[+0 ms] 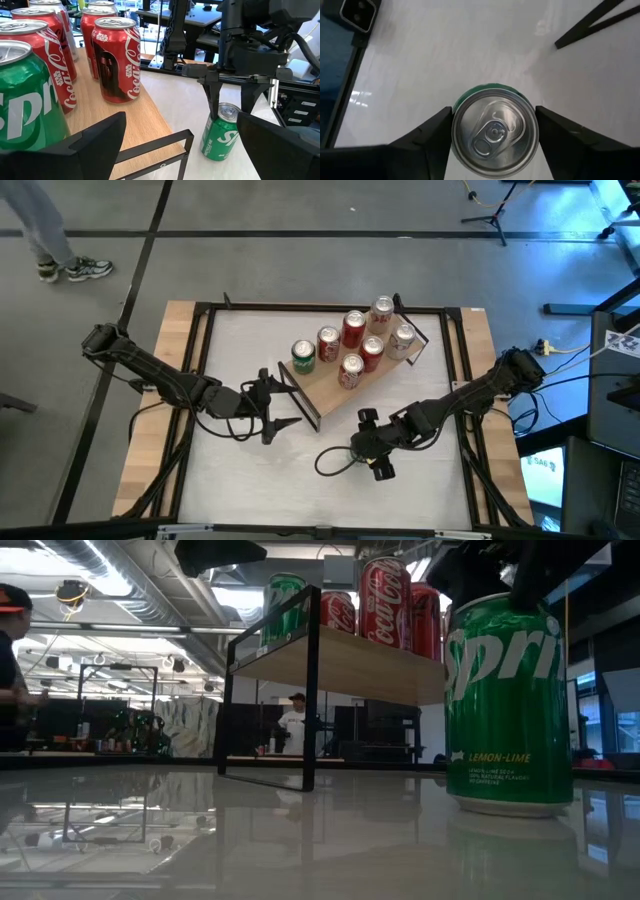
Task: Place canned beverage on shelf
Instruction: Put the green soda can on the shelf aligned with the other green soda can
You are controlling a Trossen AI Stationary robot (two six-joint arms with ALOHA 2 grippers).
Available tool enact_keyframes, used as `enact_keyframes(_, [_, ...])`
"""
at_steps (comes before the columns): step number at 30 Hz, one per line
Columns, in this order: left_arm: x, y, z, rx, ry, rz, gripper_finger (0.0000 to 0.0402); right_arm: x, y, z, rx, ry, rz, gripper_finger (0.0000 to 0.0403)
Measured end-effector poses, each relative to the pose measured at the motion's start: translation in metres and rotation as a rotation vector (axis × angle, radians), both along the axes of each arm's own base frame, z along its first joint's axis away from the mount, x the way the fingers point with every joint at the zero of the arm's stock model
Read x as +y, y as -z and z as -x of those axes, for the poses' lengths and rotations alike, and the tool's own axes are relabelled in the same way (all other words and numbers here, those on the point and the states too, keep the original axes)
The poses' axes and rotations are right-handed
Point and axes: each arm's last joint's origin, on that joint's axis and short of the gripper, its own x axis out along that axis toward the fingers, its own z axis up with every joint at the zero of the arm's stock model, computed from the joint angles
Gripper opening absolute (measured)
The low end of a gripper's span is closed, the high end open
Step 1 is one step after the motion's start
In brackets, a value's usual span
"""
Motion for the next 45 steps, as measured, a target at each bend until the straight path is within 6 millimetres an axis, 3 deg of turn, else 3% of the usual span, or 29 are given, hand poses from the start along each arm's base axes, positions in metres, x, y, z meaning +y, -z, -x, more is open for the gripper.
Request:
enact_keyframes(16, [0.0,0.0,0.0,0.002,-0.001,-0.001,0.037,-0.014,0.001,-0.005,0.002,-0.223,0.031,0.025])
enact_keyframes(45, [0.0,0.0,0.0,-0.001,-0.005,-0.001,0.037,-0.012,0.001,-0.006,-0.012,-0.221,0.035,0.0262])
